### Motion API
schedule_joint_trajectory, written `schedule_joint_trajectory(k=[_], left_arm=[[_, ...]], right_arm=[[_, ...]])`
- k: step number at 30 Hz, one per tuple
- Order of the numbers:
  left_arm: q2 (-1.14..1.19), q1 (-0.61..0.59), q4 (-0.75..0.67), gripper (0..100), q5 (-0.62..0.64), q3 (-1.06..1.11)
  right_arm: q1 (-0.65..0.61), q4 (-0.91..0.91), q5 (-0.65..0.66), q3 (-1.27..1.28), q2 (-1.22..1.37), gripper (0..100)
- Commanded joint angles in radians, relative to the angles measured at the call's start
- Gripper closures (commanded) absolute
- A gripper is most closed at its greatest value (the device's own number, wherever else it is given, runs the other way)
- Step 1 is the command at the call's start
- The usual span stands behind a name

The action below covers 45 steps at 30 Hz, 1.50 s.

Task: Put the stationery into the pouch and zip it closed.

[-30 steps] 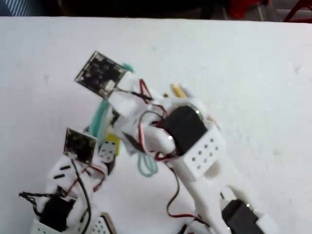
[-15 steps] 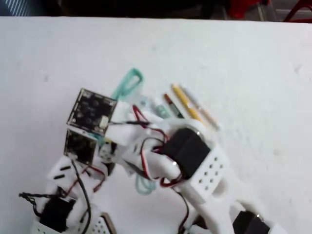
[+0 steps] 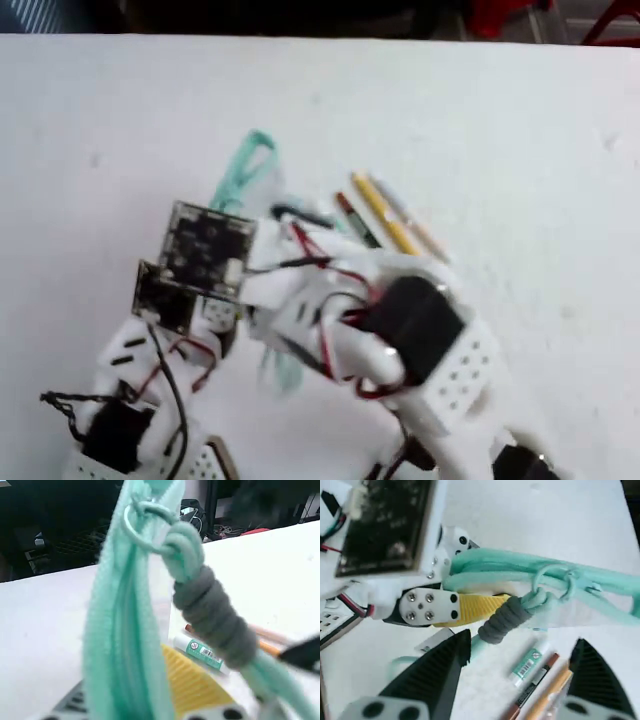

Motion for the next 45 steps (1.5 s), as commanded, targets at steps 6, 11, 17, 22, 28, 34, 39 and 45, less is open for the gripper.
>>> schedule_joint_trajectory(k=[6,11,17,22,28,34,39,45], left_arm=[[-0.010,0.013,0.009,98,-0.011,-0.055],[-0.010,0.013,0.092,98,-0.011,-0.133],[-0.010,0.013,0.107,98,-0.011,-0.133],[-0.010,0.013,0.078,98,-0.011,-0.130],[-0.010,0.007,0.081,98,-0.011,-0.130],[-0.010,0.005,0.077,88,-0.006,-0.130],[-0.010,0.005,0.087,76,-0.003,-0.106],[-0.010,0.005,0.091,76,-0.008,-0.092]], right_arm=[[0.174,-0.160,0.091,-0.249,-0.021,99.3],[0.205,-0.246,-0.055,-0.344,0.188,98.5],[0.203,-0.079,-0.107,-0.578,0.398,98.1],[0.202,-0.033,-0.114,-0.712,0.519,98.1],[0.217,0.031,-0.114,-0.713,0.591,98.1],[0.216,0.030,-0.114,-0.542,0.565,98.1],[0.209,0.028,-0.110,-0.456,0.565,98.1],[0.183,0.033,-0.114,-0.402,0.558,98.1]])
